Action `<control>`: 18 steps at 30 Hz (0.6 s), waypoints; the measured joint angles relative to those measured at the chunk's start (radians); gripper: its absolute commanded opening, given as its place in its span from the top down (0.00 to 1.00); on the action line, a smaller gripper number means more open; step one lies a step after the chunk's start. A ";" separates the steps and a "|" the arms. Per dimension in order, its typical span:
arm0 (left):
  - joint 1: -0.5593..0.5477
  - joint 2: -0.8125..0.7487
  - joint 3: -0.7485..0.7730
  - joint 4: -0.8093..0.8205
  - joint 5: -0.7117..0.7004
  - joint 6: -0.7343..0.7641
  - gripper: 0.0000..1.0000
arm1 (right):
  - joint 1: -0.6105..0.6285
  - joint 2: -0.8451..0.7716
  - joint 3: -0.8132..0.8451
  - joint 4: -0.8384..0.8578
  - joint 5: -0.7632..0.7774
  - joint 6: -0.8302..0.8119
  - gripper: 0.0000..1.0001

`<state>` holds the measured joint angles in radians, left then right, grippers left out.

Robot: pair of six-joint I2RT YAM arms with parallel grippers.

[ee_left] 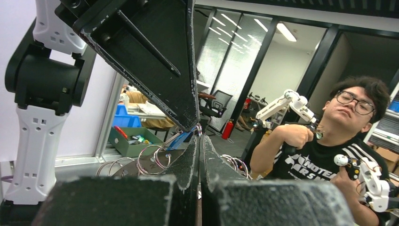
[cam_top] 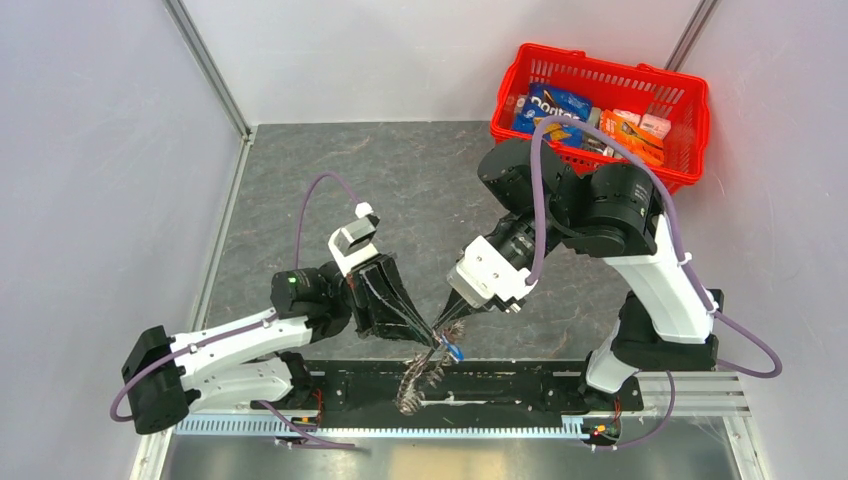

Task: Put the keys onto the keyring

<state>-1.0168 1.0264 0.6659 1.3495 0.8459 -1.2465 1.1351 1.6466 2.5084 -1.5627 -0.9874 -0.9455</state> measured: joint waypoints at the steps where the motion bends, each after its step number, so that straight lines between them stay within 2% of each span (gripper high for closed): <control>1: 0.000 0.003 0.000 0.004 0.005 -0.009 0.98 | 0.002 0.000 0.000 -0.003 0.006 -0.005 1.00; 18: 0.001 0.091 0.000 0.099 0.092 -0.154 0.98 | 0.016 -0.026 -0.103 -0.023 0.027 -0.083 1.00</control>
<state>-1.0161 1.1172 0.6659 1.4483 0.9382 -1.4002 1.1515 1.6207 2.4054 -1.5856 -0.9607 -1.0286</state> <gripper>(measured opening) 0.023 0.005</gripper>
